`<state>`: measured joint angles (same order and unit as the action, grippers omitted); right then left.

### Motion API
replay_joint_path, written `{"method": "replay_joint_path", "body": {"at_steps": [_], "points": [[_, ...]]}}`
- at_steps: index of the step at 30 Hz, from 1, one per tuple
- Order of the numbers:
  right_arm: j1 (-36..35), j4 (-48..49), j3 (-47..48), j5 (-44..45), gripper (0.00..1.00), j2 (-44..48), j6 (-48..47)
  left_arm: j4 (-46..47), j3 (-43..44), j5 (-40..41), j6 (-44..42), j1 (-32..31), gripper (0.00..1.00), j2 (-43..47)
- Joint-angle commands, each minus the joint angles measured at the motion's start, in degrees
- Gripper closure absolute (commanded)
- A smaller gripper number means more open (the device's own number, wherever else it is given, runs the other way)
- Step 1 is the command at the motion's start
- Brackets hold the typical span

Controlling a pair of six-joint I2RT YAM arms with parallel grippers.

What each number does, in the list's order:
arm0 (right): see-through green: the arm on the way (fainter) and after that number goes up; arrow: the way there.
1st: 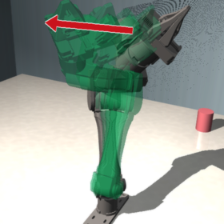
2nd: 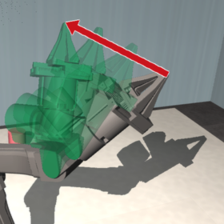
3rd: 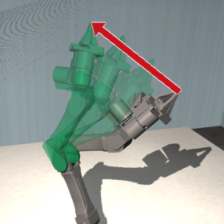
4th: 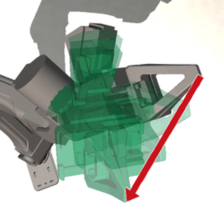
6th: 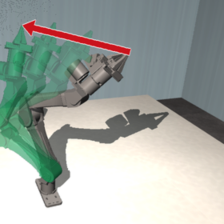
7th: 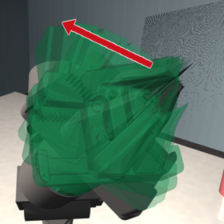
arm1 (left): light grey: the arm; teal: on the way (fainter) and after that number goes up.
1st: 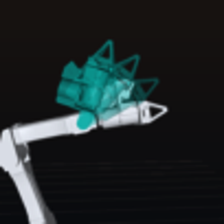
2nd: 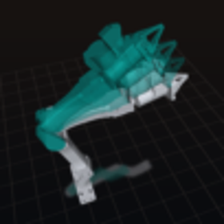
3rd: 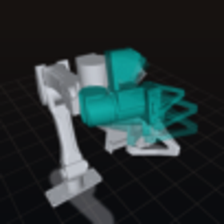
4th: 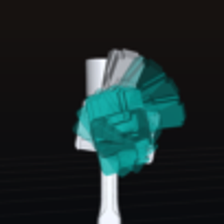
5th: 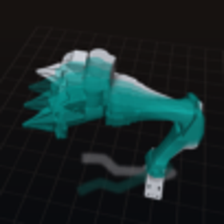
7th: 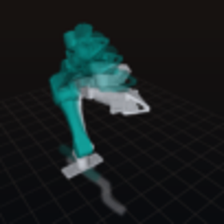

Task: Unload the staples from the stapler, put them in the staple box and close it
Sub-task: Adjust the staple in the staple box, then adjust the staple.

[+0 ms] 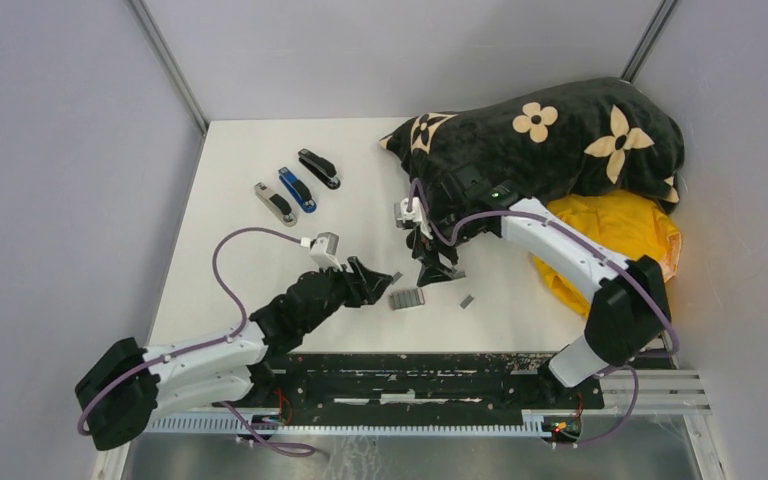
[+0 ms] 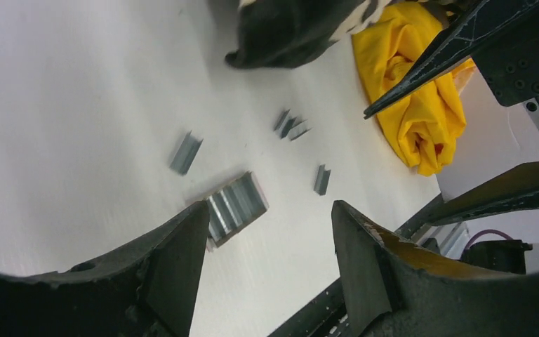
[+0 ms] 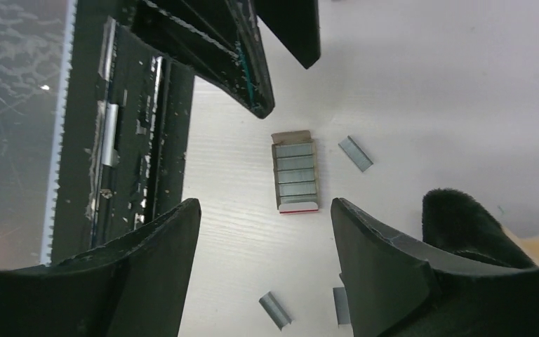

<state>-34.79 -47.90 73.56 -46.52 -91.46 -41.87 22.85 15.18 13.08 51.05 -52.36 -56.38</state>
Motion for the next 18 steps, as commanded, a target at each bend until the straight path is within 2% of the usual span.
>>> {"method": "replay_joint_path", "body": {"at_steps": [1, 2, 3, 5, 7, 9, 14, 18], "points": [[2.74, -6.83, 5.07, -8.98, 0.25, 8.38, -2.64, -7.40, 4.04, -0.25, -23.74, 0.28, 0.29, 4.95], [3.19, -7.09, 5.60, -9.61, 0.24, 9.79, -1.36, -4.98, 3.77, -1.60, -27.56, 0.32, 0.25, 5.12], [3.47, -6.33, 6.13, -9.30, 0.22, 10.93, 2.15, -3.46, 3.86, -1.60, -29.70, 0.28, 0.17, 4.98], [3.50, -7.24, 8.31, -9.76, 0.21, 12.56, 7.87, -3.84, 6.05, -1.30, -33.64, 0.83, 0.08, 3.45], [3.51, -11.87, 10.77, -12.67, 0.20, 13.91, 7.86, -8.39, 10.30, -2.29, -37.43, 1.82, 0.04, -0.48], [3.76, -12.59, 9.58, -14.67, 0.17, 16.51, 7.63, -12.38, 14.22, -3.78, -39.46, 2.80, 0.02, -4.87], [8.21, -4.77, 0.78, -15.68, 0.13, 21.35, 8.97, -18.61, 22.20, -6.82, -42.57, 4.05, 0.04, -17.25], [8.66, -3.94, 0.35, -16.58, 0.14, 19.65, 9.94, -23.44, 29.17, -8.53, -44.19, 4.46, 0.23, -27.34]]}}
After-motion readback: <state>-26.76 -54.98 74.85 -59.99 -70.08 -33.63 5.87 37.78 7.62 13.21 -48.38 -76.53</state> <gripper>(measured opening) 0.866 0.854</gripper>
